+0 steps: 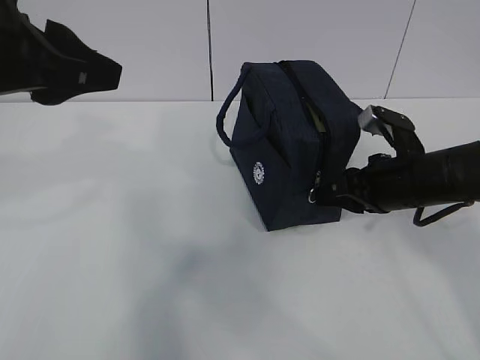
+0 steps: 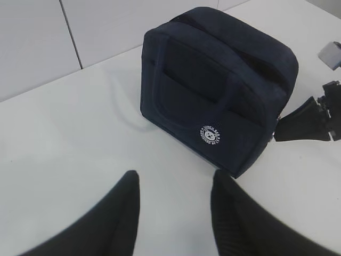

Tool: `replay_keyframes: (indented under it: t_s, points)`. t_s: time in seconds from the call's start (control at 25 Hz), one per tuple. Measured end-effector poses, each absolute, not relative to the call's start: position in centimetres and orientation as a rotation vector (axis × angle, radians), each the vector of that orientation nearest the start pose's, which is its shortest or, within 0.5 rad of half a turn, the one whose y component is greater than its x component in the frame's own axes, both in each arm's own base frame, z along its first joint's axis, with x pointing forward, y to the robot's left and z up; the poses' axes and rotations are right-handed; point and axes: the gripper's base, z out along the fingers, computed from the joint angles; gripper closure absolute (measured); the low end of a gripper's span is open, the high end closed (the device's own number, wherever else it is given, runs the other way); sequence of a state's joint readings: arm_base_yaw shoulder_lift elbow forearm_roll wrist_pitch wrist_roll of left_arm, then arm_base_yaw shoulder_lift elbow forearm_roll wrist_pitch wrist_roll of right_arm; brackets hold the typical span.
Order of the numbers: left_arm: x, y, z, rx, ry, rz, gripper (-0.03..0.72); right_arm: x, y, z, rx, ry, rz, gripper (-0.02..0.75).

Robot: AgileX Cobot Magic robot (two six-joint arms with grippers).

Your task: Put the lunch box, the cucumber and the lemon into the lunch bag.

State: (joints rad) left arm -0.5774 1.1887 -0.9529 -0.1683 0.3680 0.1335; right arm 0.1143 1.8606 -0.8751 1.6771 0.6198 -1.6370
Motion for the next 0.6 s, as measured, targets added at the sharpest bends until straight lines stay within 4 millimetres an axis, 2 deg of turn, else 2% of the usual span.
replay_keyframes:
  t_s: [0.36, 0.6]
  points:
    - [21.57, -14.70, 33.95, 0.616, 2.018, -0.423, 0.379, 33.19, 9.31, 14.65, -0.605, 2.228, 0.743, 0.580]
    - [21.57, -14.69, 33.95, 0.617, 2.018, -0.422, 0.379, 33.71, 9.22, 15.01, -0.563, 2.175, 0.717, 0.579]
